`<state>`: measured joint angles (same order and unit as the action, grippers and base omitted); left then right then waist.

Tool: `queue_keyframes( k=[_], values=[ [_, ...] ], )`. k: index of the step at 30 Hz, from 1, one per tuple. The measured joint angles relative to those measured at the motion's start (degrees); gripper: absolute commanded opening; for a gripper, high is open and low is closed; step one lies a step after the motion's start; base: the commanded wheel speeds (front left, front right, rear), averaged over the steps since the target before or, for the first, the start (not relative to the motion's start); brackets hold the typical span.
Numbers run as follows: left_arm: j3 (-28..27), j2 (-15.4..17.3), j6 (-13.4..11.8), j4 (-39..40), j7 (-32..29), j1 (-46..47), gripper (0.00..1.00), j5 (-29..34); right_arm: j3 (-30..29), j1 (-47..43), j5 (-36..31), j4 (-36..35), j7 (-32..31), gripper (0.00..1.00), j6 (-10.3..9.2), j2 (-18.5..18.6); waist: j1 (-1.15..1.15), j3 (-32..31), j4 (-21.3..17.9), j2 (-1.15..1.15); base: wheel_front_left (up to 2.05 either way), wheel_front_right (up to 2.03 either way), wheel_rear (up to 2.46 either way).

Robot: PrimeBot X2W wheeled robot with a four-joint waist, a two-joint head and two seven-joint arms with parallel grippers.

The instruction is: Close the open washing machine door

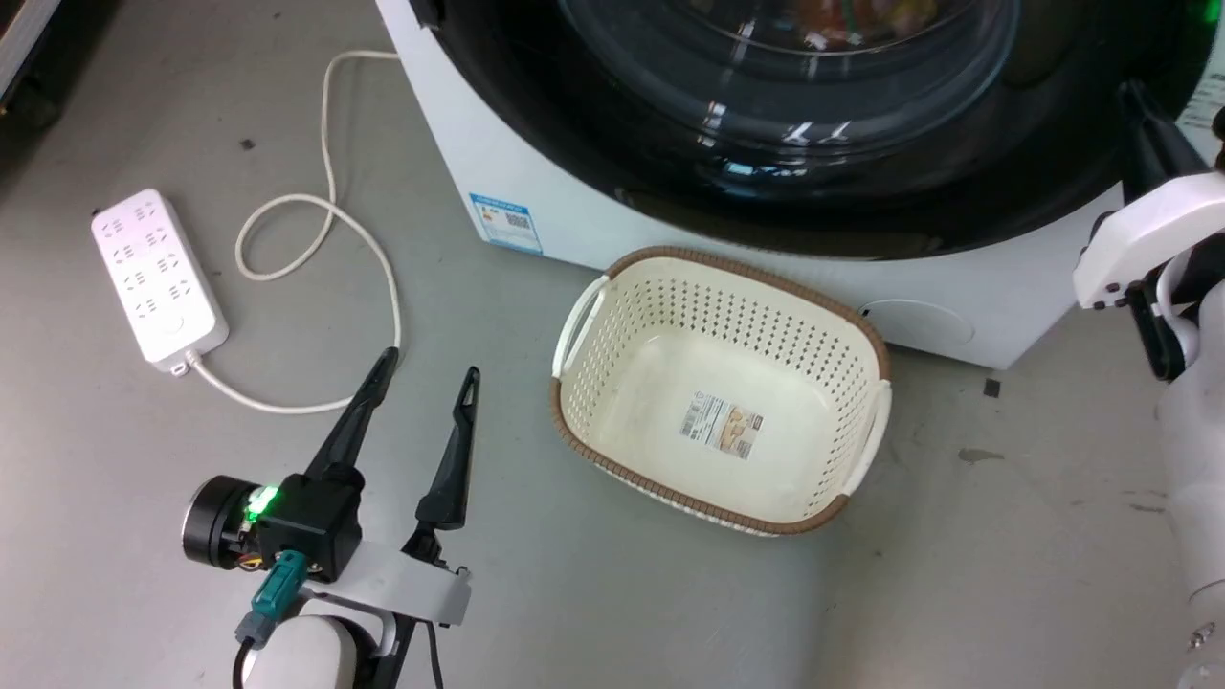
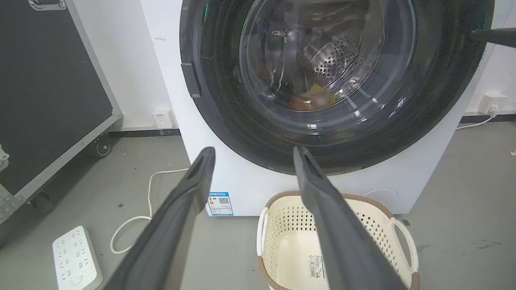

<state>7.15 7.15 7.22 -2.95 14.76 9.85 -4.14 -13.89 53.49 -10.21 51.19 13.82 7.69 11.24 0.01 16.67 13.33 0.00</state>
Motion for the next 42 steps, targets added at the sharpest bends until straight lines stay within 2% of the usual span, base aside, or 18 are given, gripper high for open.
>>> queue_keyframes(
  k=[1, 2, 3, 4, 8, 14, 21, 25, 32, 42],
  values=[
    [-0.27, -0.03, 0.00, -0.07, 0.00, -0.01, 1.00, 0.02, -0.24, -0.02, -0.16, 0.25, 0.11, 0.00, 0.00, -0.25, 0.00, -0.26, -0.17, 0.00, 0.00, 0.00, 0.00],
    [-0.43, -0.09, 0.00, -0.16, 0.00, -0.01, 1.00, 0.02, -0.62, -0.09, -0.23, 0.46, 0.34, 0.08, -0.01, -0.52, 0.00, -0.64, -0.34, 0.00, 0.00, 0.00, 0.00],
    [-0.46, -0.15, 0.00, -0.29, 0.00, -0.03, 1.00, 0.03, -0.83, -0.21, -0.10, 0.51, 0.49, 0.72, -0.10, -0.87, 0.00, -1.12, -0.52, 0.00, 0.00, 0.00, 0.00],
    [-0.52, -0.24, 0.00, -0.43, 0.00, -0.04, 1.00, 0.03, -0.67, -0.38, 0.46, 0.55, 0.60, 1.00, -0.12, -1.31, 0.00, -1.66, -0.72, 0.00, 0.00, 0.00, 0.00],
    [-0.84, -0.69, 0.00, -1.70, 0.00, -0.63, 1.00, 0.01, 2.37, -4.76, 2.64, -3.44, 0.74, 1.00, -0.15, -3.00, -0.01, -4.49, -1.65, 0.00, 0.00, 0.00, 0.00],
    [-1.23, 0.07, -0.05, -5.34, -0.01, -3.13, 1.00, 1.96, 5.84, -21.00, 6.88, -18.81, 0.94, 1.00, -0.15, -4.95, -0.02, -9.95, -4.03, 0.00, 0.00, 0.00, 0.00],
    [-2.53, 0.25, -0.20, -6.20, -0.01, -5.70, 1.00, 1.44, 5.57, -38.78, 9.27, -34.29, 0.98, 1.00, -0.15, -7.78, -0.03, -15.01, -8.94, 0.00, 0.00, 0.00, 0.00],
    [-4.05, 0.04, -0.22, -6.72, -0.01, -6.43, 1.00, 0.36, 6.81, -46.02, 10.47, -40.02, 0.98, 1.00, -0.15, -8.01, -0.02, -16.57, -12.09, 0.00, 0.00, 0.00, 0.00],
    [-6.01, -0.66, -0.58, -7.69, 0.00, -6.80, 1.00, -0.03, 10.59, -54.41, 13.01, -43.21, 0.99, 1.00, -0.15, -8.11, -0.02, -18.07, -15.81, 0.00, 0.00, 0.00, 0.00],
    [-6.34, -1.26, -0.56, -9.26, -0.01, -6.94, 1.00, -0.01, 11.03, -55.01, 13.19, -43.66, 0.99, 1.00, -0.15, -8.13, 0.00, -17.98, -16.24, 0.00, 0.00, 0.00, 0.00]
  ],
)
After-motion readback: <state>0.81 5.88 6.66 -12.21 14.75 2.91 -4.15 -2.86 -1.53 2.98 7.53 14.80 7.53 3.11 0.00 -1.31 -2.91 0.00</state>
